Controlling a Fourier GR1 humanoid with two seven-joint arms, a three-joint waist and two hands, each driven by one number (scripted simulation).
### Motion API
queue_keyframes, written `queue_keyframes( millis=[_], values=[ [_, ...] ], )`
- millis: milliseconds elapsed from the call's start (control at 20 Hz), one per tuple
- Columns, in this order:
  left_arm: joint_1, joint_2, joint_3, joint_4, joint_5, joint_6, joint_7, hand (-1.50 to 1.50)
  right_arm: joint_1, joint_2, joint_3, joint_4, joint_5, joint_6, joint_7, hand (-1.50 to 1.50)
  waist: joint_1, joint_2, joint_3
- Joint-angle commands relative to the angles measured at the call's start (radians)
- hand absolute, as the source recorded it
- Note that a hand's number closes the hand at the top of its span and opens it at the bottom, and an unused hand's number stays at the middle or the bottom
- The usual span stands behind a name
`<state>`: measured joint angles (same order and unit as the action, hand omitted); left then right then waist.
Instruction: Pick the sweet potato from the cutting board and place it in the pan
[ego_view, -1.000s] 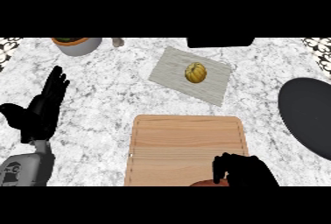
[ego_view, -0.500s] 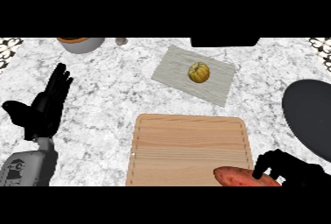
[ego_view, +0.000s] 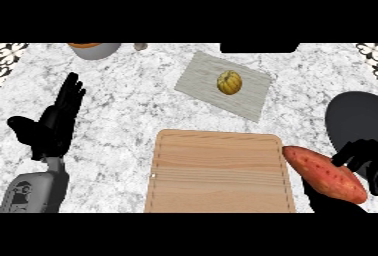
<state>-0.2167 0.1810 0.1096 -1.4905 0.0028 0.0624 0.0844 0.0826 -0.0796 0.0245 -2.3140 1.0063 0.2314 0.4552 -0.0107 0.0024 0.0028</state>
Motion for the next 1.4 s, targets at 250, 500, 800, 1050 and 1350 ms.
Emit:
queue_keyframes(
  millis=[250,500,800,1050,1350],
  values=[
    [0.009,-0.036,-0.045,-0.049,-0.024,0.018,0.021,0.00,-0.194,-0.254,-0.568,0.419,-0.438,-0.018,-0.289,1.50,0.016,-0.001,0.001],
    [-0.026,0.016,0.006,0.034,0.019,-0.046,-0.025,0.00,-0.286,-0.392,-0.588,0.831,-0.272,-0.191,-0.500,1.50,0.036,0.009,0.000],
    [-0.002,-0.033,-0.031,0.034,-0.010,-0.015,-0.046,0.00,-0.428,-0.499,-0.632,1.308,-0.275,-0.326,-0.729,1.50,0.046,0.010,0.000],
    [-0.068,-0.030,-0.023,0.080,-0.019,-0.002,-0.030,0.00,-0.552,-0.511,-0.676,1.579,-0.364,-0.305,-0.827,1.50,0.047,0.016,0.002],
    [-0.071,-0.039,-0.045,-0.007,-0.027,0.017,0.049,0.00,-0.617,-0.559,-0.648,1.816,-0.369,-0.094,-0.833,-1.50,0.056,0.010,0.002]
  ],
)
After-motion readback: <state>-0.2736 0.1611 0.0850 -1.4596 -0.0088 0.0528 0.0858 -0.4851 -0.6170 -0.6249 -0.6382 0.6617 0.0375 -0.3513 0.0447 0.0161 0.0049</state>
